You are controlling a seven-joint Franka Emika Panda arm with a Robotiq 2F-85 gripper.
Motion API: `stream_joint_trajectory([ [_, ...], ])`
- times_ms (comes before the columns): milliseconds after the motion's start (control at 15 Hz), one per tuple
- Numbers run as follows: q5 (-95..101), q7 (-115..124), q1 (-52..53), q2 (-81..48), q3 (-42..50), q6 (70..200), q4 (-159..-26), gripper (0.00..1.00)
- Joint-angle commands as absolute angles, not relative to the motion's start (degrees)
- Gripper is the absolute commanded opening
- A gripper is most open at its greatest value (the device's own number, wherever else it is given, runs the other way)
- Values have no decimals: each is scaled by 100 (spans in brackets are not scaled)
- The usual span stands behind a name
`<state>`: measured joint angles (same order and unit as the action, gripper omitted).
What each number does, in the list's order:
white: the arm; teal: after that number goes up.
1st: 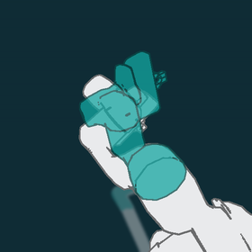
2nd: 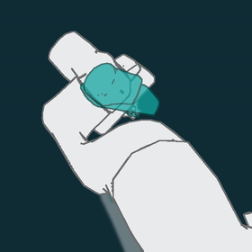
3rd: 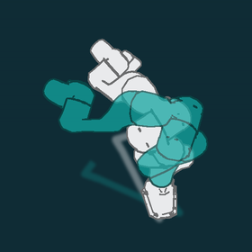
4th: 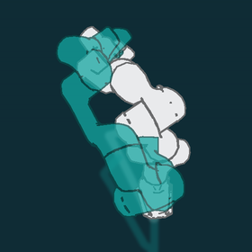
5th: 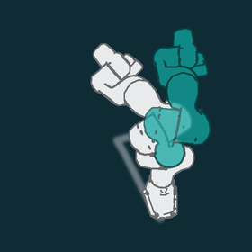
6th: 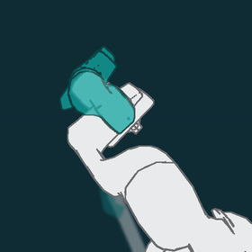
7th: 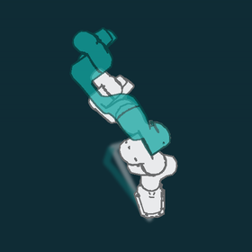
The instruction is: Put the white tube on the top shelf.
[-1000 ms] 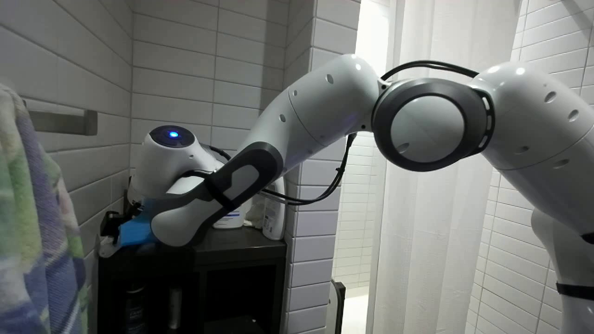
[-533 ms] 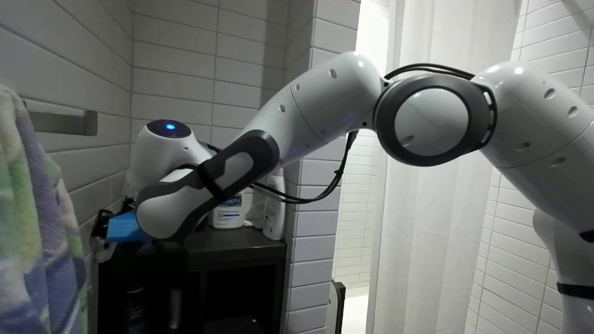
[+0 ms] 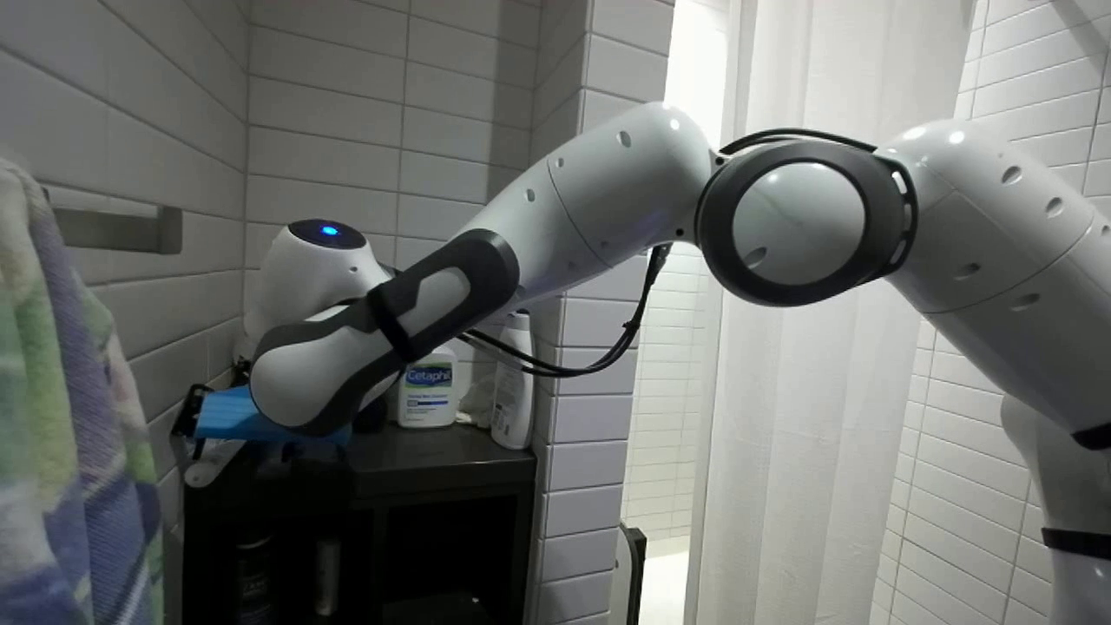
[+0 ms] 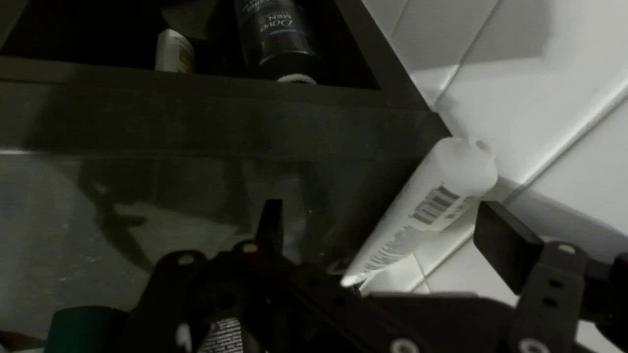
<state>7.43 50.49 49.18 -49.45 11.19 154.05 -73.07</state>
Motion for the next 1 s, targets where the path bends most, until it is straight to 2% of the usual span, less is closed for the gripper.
stream_joint_trajectory([
  [0, 477, 4885, 4695, -4932, 797, 15219, -7104, 100],
  [133, 425, 4892, 4617, -4948, 716, 15174, -7067, 99],
  [267, 397, 4904, 4572, -4957, 659, 15128, -7030, 88],
  [333, 397, 4905, 4557, -4955, 636, 15121, -7012, 80],
  [400, 413, 4912, 4549, -4960, 620, 15127, -6990, 65],
  [933, 445, 4923, 4494, -4940, 549, 15158, -7006, 4],
])
